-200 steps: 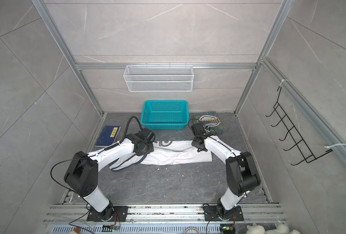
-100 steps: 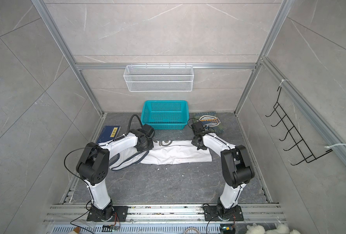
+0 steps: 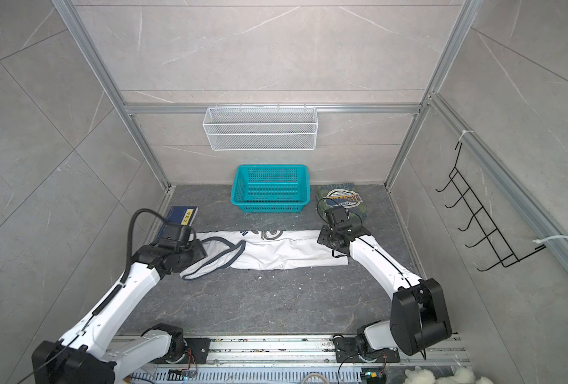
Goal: Fold and stack tank tops
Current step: Smooth out the tank top at the center of the table.
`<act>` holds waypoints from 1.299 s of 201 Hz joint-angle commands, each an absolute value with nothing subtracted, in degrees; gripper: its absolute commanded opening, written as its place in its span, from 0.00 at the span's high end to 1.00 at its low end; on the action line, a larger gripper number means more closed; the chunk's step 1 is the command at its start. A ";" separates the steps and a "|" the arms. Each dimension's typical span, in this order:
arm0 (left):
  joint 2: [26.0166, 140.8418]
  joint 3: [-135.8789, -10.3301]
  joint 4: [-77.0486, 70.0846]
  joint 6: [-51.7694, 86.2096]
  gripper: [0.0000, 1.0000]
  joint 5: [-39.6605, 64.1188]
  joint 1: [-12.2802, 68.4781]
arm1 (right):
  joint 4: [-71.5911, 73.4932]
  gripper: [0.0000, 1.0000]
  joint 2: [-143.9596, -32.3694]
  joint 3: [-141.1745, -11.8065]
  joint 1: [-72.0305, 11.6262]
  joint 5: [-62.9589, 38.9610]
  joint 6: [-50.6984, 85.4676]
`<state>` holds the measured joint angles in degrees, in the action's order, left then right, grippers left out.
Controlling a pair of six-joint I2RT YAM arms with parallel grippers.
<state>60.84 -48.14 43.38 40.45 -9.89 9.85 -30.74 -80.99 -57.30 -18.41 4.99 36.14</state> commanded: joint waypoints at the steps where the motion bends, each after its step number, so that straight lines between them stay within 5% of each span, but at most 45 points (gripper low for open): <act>1: 60.45 -42.87 42.65 41.22 0.32 -1.51 0.56 | -29.43 0.36 -80.24 -54.13 -18.76 0.05 34.77; 58: 66.60 -36.11 31.98 44.56 0.37 8.72 -8.32 | -29.27 0.34 -79.17 -52.77 -18.75 -2.46 32.73; 105: 70.36 -34.05 26.24 43.88 0.55 8.24 -9.93 | -28.30 0.33 -77.91 -51.56 -18.76 -3.50 32.17; 163: 72.34 -34.29 24.59 42.59 0.60 4.51 -10.89 | -28.23 0.33 -77.96 -50.99 -18.85 -4.06 31.92; 210: 72.32 -37.30 25.16 42.08 0.98 4.65 -10.99 | -30.19 0.30 -79.94 -52.41 -17.99 1.32 31.01; 261: 76.68 -45.74 27.72 44.25 1.00 5.39 -11.66 | -26.76 0.31 -92.49 -56.55 -14.77 -3.86 30.89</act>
<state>74.78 -41.25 26.30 43.13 5.65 -11.03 -27.83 -86.70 -53.54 -15.14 -2.55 31.86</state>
